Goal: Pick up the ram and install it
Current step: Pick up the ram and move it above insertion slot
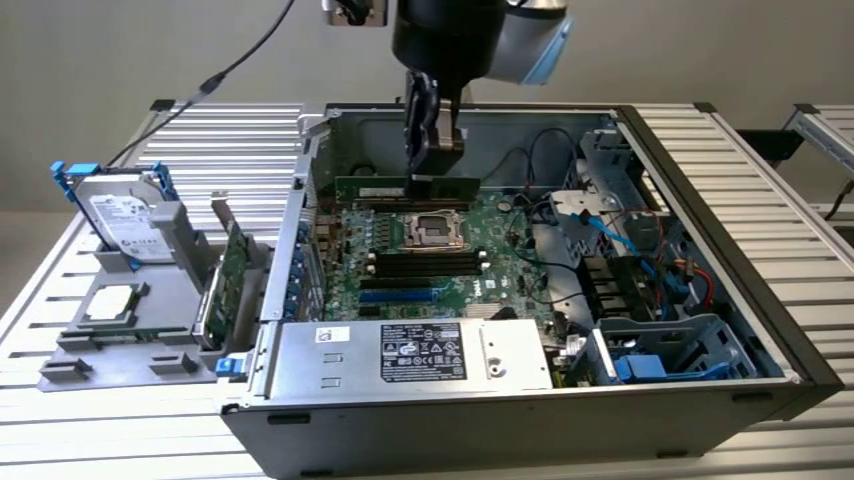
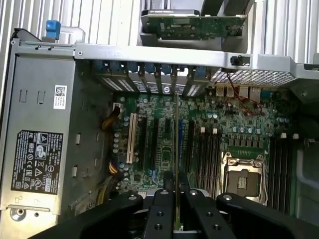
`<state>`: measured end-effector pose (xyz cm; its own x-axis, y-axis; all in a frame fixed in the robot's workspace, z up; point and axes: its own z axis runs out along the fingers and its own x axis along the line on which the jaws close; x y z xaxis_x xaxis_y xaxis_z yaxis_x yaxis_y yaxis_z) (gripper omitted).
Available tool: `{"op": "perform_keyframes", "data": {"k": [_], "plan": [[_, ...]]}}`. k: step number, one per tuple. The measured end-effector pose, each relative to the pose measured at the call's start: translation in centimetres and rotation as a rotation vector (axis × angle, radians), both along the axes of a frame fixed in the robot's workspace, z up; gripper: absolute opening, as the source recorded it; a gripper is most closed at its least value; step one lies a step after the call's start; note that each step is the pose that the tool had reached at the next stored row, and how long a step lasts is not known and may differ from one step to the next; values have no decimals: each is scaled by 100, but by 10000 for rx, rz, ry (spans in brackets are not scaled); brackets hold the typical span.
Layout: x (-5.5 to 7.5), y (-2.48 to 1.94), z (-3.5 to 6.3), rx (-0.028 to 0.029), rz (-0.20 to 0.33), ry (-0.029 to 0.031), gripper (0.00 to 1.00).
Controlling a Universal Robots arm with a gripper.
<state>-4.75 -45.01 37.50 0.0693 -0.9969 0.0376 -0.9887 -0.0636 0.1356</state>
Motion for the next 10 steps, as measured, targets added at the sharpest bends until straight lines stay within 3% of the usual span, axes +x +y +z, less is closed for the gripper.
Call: {"op": "perform_keyframes", "data": {"k": [7, 10], "plan": [[142, 116, -79, 10, -2, 0, 14], [181, 138, -106, 81, -3, 0, 14]]}}
